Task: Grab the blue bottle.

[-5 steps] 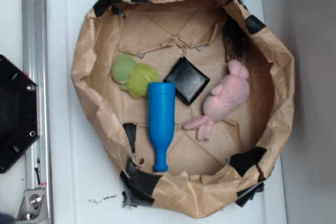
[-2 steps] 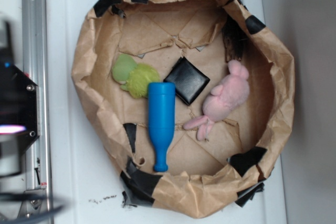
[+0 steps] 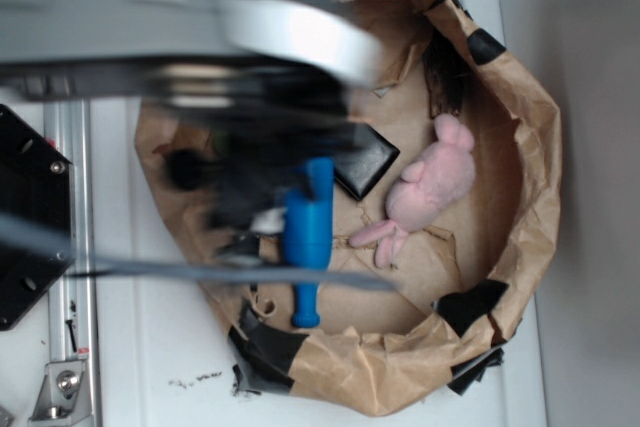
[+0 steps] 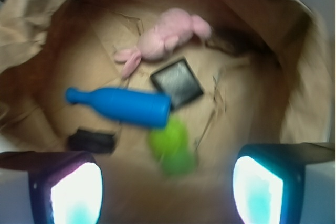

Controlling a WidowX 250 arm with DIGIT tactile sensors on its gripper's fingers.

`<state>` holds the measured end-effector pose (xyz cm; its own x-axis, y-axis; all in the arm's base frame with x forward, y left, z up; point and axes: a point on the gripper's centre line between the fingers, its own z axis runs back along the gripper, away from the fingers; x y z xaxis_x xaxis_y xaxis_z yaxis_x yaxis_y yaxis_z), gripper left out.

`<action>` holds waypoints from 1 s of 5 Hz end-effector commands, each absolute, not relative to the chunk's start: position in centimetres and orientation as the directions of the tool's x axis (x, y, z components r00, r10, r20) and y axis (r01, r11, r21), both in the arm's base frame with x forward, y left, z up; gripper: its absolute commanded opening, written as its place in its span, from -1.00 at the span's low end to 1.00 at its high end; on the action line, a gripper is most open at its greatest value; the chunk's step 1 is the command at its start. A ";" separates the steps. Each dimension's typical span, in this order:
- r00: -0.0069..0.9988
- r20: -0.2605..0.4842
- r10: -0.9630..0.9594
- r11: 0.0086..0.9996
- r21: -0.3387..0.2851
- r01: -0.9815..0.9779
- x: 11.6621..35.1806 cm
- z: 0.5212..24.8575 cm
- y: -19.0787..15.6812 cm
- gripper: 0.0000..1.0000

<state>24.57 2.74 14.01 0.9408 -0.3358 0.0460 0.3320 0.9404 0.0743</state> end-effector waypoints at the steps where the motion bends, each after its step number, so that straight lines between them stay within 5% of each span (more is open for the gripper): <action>1: 0.725 0.020 -0.688 0.720 0.139 0.680 26.6 7.6 -1.6 1.00; 2: 0.535 0.009 -0.845 0.534 0.059 0.843 23.5 5.7 -4.5 1.00; 3: 0.323 0.042 -0.945 0.325 0.050 0.944 21.1 5.1 -5.6 1.00; 4: 0.382 -0.007 -0.924 0.381 0.042 0.924 21.6 3.6 -5.5 0.75; 5: 0.593 0.068 -0.802 0.596 0.144 0.790 24.8 6.2 -3.1 -1.00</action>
<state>24.57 -2.67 4.56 0.5910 -0.8066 0.0095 0.8041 0.5900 0.0731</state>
